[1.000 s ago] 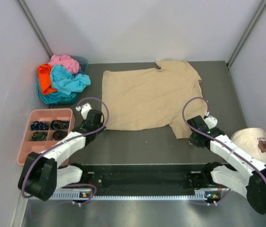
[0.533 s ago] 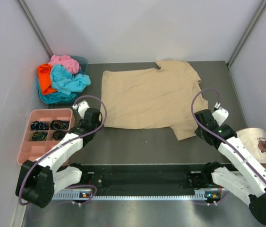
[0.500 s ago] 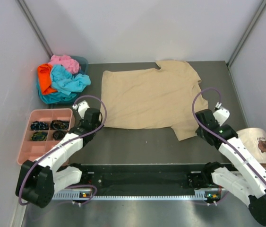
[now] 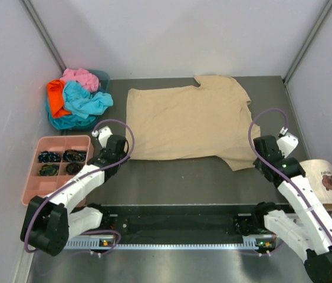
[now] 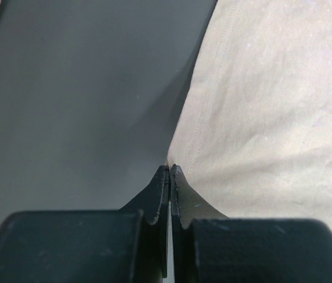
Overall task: Fold and stack the t-shirts
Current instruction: Grap the side of the flattened tshirt closest away from the robot with both arms, then fold the flattened tshirt in 1/3 of the way
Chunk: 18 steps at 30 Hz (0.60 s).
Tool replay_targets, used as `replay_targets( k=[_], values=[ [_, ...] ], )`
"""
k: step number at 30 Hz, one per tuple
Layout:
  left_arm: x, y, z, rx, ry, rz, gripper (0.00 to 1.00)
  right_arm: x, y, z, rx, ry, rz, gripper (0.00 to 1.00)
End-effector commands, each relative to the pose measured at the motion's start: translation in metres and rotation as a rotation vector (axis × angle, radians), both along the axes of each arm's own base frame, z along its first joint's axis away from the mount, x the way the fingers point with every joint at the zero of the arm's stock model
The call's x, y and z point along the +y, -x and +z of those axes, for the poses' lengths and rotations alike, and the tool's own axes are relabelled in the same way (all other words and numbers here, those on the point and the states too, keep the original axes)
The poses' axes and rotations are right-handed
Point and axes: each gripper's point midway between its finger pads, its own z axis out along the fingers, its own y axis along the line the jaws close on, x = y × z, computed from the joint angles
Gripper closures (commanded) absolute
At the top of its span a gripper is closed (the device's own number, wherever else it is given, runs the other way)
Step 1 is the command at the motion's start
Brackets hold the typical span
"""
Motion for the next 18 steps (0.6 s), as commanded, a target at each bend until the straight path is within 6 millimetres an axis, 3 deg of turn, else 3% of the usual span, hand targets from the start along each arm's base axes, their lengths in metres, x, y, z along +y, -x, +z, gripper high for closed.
replay_targets(
  k=[1,7,14,18],
  values=[
    [0.004,-0.008,0.017,-0.041,-0.024,0.016,1.00,-0.004,-0.008,0.021,-0.058,0.013,-0.009,1.00],
    [0.008,-0.014,0.023,-0.071,-0.039,0.038,1.00,-0.001,-0.022,0.025,-0.087,0.005,-0.004,1.00],
    [0.007,-0.039,0.037,-0.125,-0.064,0.061,1.00,0.005,-0.058,0.042,-0.164,-0.002,0.005,1.00],
    [0.004,-0.057,0.040,-0.154,-0.065,0.073,1.00,0.004,-0.087,0.063,-0.233,0.009,0.001,1.00]
  ],
)
